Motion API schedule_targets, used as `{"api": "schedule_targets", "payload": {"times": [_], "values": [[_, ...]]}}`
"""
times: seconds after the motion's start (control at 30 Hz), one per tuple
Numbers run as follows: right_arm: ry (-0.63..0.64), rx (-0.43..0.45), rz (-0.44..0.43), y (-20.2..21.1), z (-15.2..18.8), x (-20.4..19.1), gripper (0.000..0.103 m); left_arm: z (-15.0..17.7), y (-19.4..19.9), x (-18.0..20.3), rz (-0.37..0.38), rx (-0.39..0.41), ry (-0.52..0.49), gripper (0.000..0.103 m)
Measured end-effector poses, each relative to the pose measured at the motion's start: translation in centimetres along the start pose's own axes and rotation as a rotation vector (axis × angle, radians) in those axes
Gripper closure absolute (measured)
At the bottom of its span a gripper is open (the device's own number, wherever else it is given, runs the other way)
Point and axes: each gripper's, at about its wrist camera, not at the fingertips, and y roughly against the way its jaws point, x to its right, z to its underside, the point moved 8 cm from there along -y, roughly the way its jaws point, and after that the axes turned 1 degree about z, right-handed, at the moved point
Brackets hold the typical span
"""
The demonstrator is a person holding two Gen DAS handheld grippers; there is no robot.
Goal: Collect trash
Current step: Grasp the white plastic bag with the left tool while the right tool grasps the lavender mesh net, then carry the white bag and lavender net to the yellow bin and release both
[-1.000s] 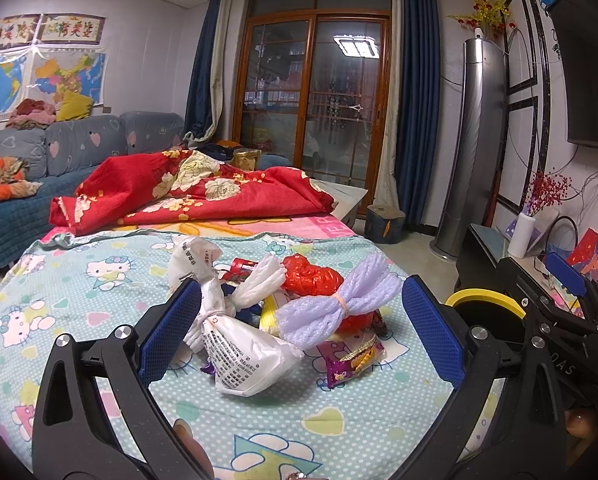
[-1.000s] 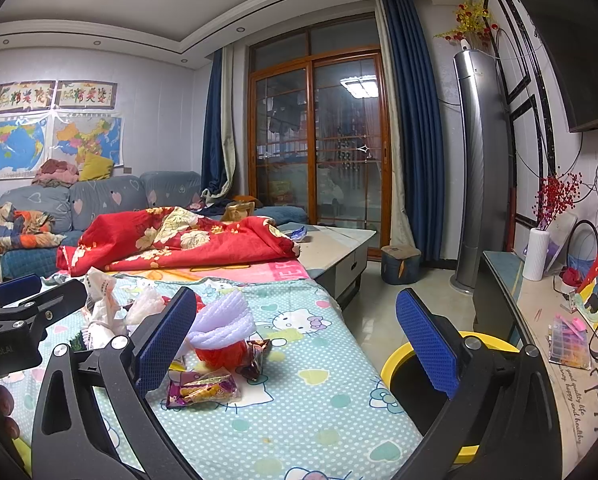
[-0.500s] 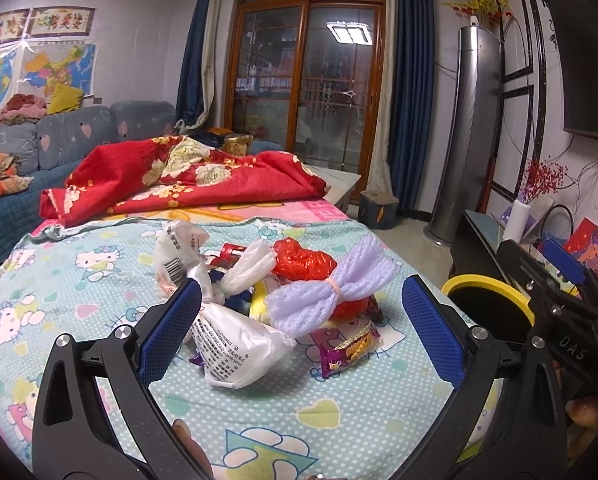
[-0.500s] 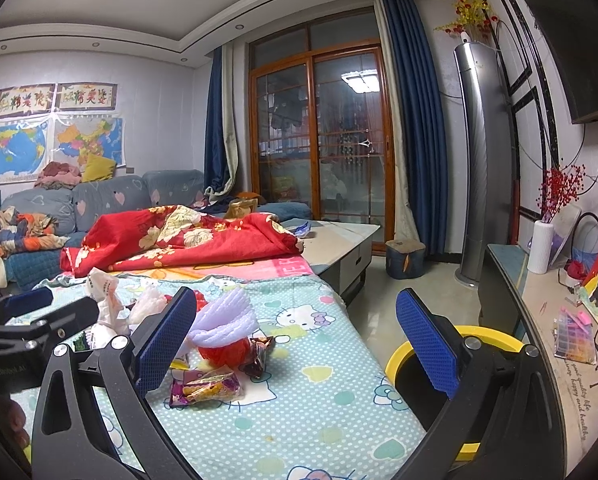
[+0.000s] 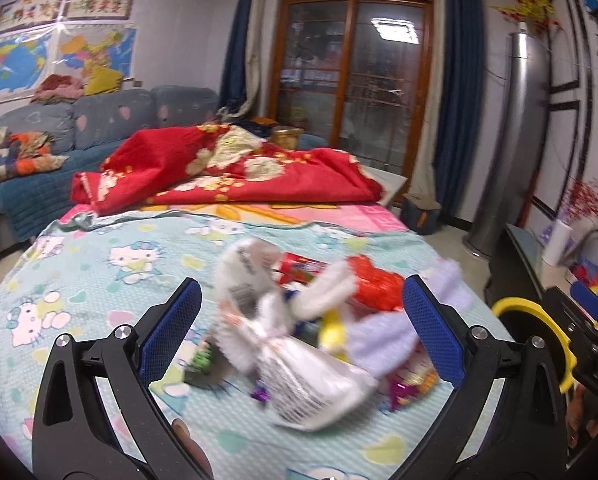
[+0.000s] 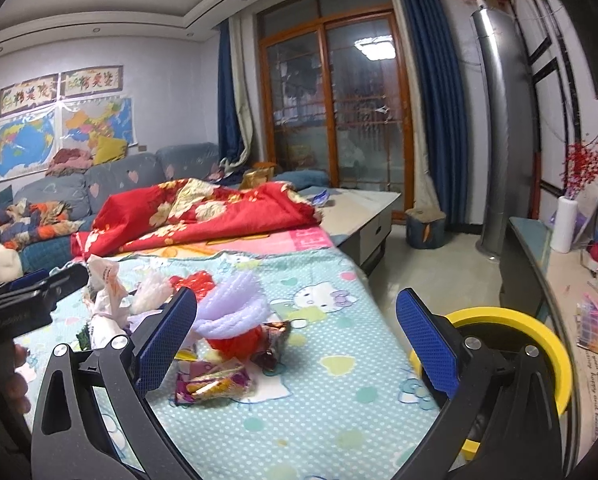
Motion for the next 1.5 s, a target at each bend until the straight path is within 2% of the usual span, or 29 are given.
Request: {"api": "schedule_targets", "payload": {"times": [0.1, 0.23, 0.33, 0.4, 0.57, 0.63, 0.7, 0.8, 0.83, 0.87, 0.9, 1.07, 1.3, 1.5], "values": [[-0.011, -0.042, -0.035, -1.3, -0.2, -0.8, 0.006, -0.4, -1.0, -1.5, -0.004, -0.023, 0.020, 0.011], [-0.011, -0.122, -0.065, -3.7, 0.3, -1.9, 0.006, -0.7, -2.3, -3.3, 0.040, -0.050, 0.064, 0.011], [-0.004, -0.173, -0.078, -5.3, 0.7, -2.5, 0.006, -0.9, -3.2, -4.1, 0.023, -0.067, 0.068, 0.011], [-0.007, -0.206, -0.080, -6.3, 1.0, -2.7, 0.006, -0.8, -4.0, -4.7, 0.015, -0.091, 0.082, 0.011], [-0.053, -0.300, -0.097, -9.1, 2.1, -2.5, 0.007, 0.1, -6.5, -5.7, 0.064, -0.181, 0.148, 0.011], [-0.089, -0.338, -0.103, -10.1, 2.4, -2.2, 0.012, 0.7, -7.1, -5.7, 0.092, -0.208, 0.175, 0.011], [-0.136, -0.385, -0.130, -10.9, 2.8, -1.9, 0.024, 1.4, -7.8, -5.6, 0.102, -0.245, 0.182, 0.011], [-0.233, -0.448, -0.206, -11.3, 3.2, -1.9, 0.052, 2.1, -8.4, -5.7, 0.139, -0.285, 0.231, 0.011], [-0.242, -0.451, -0.216, -11.2, 3.2, -1.9, 0.056, 2.2, -8.4, -5.7, 0.149, -0.288, 0.236, 0.015], [-0.247, -0.443, -0.226, -10.9, 2.9, -1.9, 0.066, 2.2, -8.4, -5.7, 0.153, -0.289, 0.231, 0.026], [-0.241, -0.439, -0.236, -10.6, 2.8, -2.1, 0.078, 2.2, -8.4, -5.6, 0.153, -0.288, 0.222, 0.030], [-0.233, -0.407, -0.273, -9.0, 1.7, -2.4, 0.085, 2.1, -7.8, -4.9, 0.165, -0.297, 0.210, 0.060], [-0.190, -0.308, -0.276, -6.3, -1.1, -2.4, 0.087, -0.6, -5.3, -3.6, 0.185, -0.222, 0.167, 0.065], [-0.110, -0.188, -0.210, -3.9, -4.1, -1.3, 0.087, -3.3, -3.2, -1.3, 0.193, -0.130, 0.096, 0.065]]}}
